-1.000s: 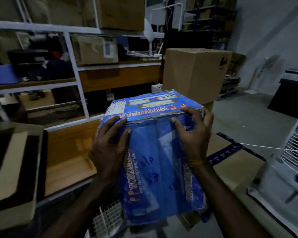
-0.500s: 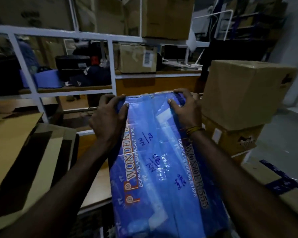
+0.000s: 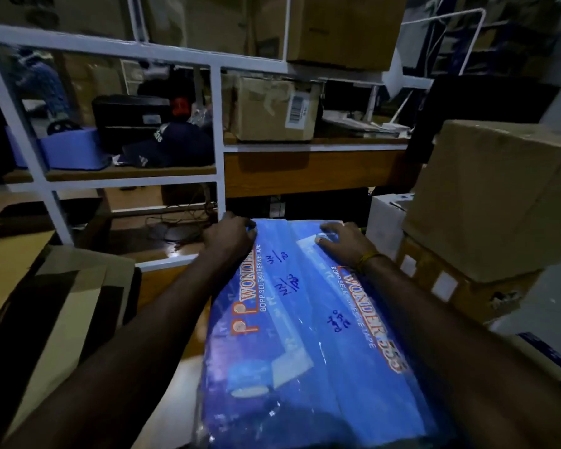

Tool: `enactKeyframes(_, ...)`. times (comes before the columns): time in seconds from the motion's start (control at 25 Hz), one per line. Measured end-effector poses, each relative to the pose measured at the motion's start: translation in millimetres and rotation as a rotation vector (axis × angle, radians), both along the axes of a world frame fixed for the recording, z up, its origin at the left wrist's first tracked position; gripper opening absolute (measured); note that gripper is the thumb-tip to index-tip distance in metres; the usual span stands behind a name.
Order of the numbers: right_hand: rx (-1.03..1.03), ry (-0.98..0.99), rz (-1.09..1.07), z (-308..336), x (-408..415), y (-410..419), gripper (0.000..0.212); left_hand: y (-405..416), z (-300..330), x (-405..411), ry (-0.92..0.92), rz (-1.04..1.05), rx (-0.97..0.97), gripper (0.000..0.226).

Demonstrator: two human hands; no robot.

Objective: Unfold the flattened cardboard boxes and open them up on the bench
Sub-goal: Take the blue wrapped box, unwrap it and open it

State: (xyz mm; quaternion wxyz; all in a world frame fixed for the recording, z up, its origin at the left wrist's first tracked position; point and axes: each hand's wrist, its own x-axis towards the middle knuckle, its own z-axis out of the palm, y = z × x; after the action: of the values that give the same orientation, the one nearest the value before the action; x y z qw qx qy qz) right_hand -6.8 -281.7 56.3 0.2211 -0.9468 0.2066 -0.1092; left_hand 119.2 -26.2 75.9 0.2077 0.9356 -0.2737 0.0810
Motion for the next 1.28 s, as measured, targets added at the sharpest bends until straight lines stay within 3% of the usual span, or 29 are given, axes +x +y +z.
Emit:
enactKeyframes(0.32,-0.039,0.173,0.077,-1.1,0.7,-2.9,0.070,7.8,-4.9,-29.3,0.133,-0.014,0.212,0.043)
enactKeyframes(0.72,-0.143,0.158,0.215,9.7,-103.2,48.2,0.055,54.0,3.0,-155.0,0.133,0.072,0.293,0.048)
enactKeyframes(0.88,-0.209,0.186,0.259,14.4,-159.1,77.5,0.065,67.8,7.5,-218.3,0.098,0.071,0.327,0.046)
enactKeyframes(1.08,-0.154,0.330,0.373,8.1,-210.6,104.0,0.096,81.9,18.1,-272.8,0.077,0.076,0.416,0.053)
enactKeyframes(1.28,-0.150,0.326,0.422,7.5,-246.0,120.6,0.098,84.0,22.2,-284.2,0.132,0.128,0.472,0.062)
